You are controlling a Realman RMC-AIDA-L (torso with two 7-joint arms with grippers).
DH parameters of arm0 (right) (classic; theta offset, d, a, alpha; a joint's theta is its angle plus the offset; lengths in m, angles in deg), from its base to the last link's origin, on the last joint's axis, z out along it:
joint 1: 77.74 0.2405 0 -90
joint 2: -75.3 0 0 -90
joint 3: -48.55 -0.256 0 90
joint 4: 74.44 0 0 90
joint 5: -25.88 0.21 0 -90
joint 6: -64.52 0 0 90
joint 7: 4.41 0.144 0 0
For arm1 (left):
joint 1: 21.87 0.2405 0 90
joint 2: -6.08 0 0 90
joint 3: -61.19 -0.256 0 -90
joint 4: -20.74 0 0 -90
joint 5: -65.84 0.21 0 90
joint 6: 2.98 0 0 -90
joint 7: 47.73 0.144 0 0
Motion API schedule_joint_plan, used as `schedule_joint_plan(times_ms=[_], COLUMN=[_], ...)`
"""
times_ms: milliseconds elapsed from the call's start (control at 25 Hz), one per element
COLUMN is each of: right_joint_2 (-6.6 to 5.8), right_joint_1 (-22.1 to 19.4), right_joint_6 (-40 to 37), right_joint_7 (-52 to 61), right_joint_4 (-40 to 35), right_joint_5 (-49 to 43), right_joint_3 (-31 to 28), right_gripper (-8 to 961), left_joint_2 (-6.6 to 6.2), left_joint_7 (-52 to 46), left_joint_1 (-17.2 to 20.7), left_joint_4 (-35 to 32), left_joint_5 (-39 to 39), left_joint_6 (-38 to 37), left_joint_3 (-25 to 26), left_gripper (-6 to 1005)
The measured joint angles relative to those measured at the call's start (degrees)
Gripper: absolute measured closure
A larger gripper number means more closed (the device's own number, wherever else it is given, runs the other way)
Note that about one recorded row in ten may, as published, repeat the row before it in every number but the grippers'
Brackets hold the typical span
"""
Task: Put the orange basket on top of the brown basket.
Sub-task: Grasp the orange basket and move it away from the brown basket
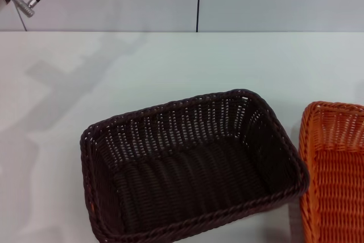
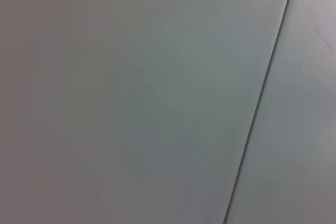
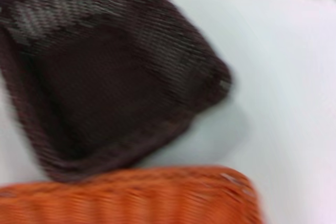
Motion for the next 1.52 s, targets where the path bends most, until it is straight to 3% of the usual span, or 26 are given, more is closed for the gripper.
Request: schedule_joint_plan(times_ms=[360,840,1080,1160,1360,1520], right_joint_2=[0.43,2.22,2.55,2.54,1.58,0.52], right_joint_1=[0.41,-0.09,-1.17,-1.66,-2.48,-3.32], right_joint_6=[10.69,14.44,15.41,15.41,13.46,12.07], right_joint_7=[-0.56,-4.56,-5.16,-5.15,-4.83,-4.24], right_joint_4=[5.97,11.41,12.43,12.35,12.13,11.93], right_joint_5=[-5.16,-5.14,-4.58,-4.56,-4.56,-4.56], right_joint_3=[2.88,4.36,3.77,2.45,-0.23,-2.99], right_gripper=[240,239,401,610,758,763], left_joint_2=[0.00,0.17,0.23,0.19,0.14,0.10], left_joint_7=[0.00,0.00,0.00,0.00,0.00,0.00], left_joint_1=[-0.09,-0.36,-0.34,-0.29,-0.32,-0.31], left_joint_4=[-0.43,-0.56,-0.93,-1.23,-1.80,-1.88], left_joint_5=[0.00,0.00,-0.02,-0.04,-0.06,-0.08], left_joint_6=[-0.38,-0.75,-0.74,-0.74,-0.80,-0.81], left_joint_3=[0.17,0.17,0.17,0.22,1.18,1.62], left_gripper=[140,140,140,140,140,140])
